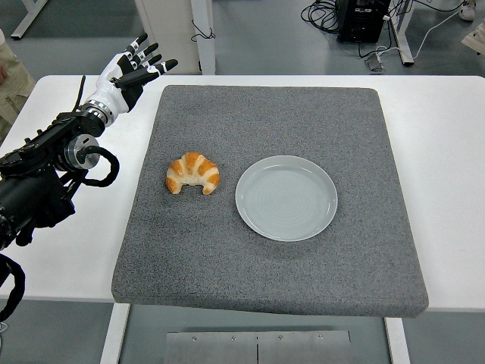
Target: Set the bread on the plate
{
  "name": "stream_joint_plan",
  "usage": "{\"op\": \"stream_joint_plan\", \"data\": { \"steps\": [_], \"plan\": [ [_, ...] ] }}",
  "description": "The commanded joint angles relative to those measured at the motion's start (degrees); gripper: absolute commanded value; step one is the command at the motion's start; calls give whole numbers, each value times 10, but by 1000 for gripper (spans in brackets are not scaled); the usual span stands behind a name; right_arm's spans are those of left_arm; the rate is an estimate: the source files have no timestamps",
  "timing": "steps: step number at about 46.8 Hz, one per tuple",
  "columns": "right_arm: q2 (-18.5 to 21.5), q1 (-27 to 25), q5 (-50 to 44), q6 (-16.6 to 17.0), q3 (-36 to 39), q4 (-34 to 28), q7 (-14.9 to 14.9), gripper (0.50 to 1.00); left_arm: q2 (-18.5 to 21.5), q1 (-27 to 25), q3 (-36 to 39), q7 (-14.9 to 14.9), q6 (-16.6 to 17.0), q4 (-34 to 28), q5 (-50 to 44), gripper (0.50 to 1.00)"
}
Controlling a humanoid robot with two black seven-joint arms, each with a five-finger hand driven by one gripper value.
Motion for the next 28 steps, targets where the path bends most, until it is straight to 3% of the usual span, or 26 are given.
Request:
{"op": "stream_joint_plan", "data": {
  "steps": [1, 9, 22, 28],
  "plan": [
    [0, 0, 0, 1, 0, 0, 0, 1000, 5, -2, -1, 5, 3, 0, -2, 974],
    [0, 0, 0, 0, 0, 1, 0, 1000, 26, 1, -1, 6, 3, -36, -4, 972],
    [0, 1, 0, 1, 0, 0, 0, 1000, 113, 35, 3, 7, 17, -202, 3, 972],
    [0, 0, 0, 0, 0, 0, 0, 1000, 144, 37, 20, 8, 26, -250, 4, 972]
  ]
}}
